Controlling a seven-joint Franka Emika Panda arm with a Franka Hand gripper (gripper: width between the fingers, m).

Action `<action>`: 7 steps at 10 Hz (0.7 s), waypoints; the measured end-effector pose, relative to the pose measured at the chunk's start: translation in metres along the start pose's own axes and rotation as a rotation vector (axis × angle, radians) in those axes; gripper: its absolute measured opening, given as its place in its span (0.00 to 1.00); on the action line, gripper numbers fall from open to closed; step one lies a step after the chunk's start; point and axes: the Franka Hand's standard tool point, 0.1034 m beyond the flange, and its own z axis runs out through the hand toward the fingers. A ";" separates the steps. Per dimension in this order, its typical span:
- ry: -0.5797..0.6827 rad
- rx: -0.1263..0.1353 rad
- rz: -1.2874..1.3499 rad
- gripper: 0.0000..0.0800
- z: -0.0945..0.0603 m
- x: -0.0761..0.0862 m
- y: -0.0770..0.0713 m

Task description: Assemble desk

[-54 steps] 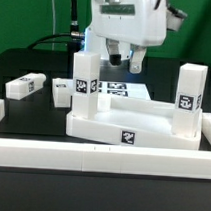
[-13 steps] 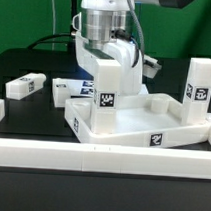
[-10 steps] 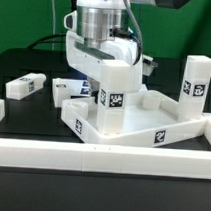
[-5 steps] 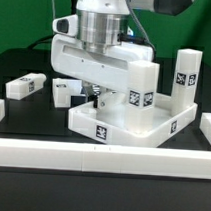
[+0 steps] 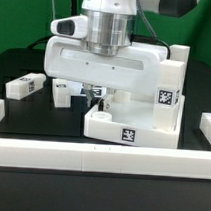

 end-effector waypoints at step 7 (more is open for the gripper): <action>0.023 -0.029 -0.463 0.08 -0.003 0.021 -0.024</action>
Offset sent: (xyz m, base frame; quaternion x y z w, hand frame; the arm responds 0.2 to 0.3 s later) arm 0.0257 0.0279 -0.0053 -0.0099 0.0145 -0.2172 0.9760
